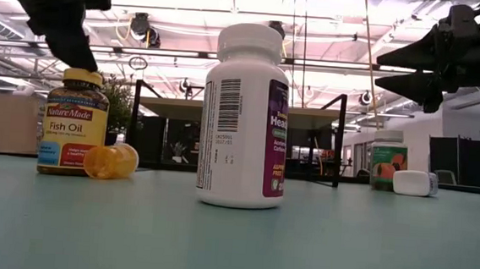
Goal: Pick and place medicine bottles onto shelf by color
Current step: Put the yellow pill bottle on the shelf
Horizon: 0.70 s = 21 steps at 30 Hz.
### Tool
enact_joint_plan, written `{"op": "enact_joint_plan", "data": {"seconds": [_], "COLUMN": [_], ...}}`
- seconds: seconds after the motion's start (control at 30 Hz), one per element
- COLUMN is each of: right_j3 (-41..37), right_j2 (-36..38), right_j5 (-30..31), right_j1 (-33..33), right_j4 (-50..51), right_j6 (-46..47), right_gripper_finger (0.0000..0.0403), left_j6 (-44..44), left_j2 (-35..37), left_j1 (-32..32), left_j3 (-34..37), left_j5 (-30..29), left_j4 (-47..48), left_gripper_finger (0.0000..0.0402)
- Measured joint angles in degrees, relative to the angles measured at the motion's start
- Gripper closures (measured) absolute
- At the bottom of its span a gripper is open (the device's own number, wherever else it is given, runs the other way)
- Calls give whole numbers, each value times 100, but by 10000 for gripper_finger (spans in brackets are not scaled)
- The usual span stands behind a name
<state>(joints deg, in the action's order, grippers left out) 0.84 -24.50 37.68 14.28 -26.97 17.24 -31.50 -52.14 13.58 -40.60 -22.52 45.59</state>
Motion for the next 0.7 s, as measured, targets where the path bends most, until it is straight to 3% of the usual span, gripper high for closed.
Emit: {"op": "enact_joint_plan", "data": {"seconds": [0.17, 0.37, 0.53, 0.7], "right_j3": [0, 0, 0, 0], "right_j2": [-19, -37, -71, -71], "right_j5": [-1, -10, 1, 143], "right_j1": [-2, -2, -4, -4], "right_j4": [-106, -106, -106, -156], "right_j6": [-127, -164, -210, -202], "right_gripper_finger": [140, 140, 140, 140], "left_j6": [-191, -602, -332, 24], "left_j2": [-37, -242, -330, -217], "left_j1": [0, 35, 22, 20], "left_j3": [0, 214, 232, 247], "left_j5": [146, 171, 168, 196], "left_j4": [55, 5, -192, -470], "left_gripper_finger": [42, 58, 93, 155]}}
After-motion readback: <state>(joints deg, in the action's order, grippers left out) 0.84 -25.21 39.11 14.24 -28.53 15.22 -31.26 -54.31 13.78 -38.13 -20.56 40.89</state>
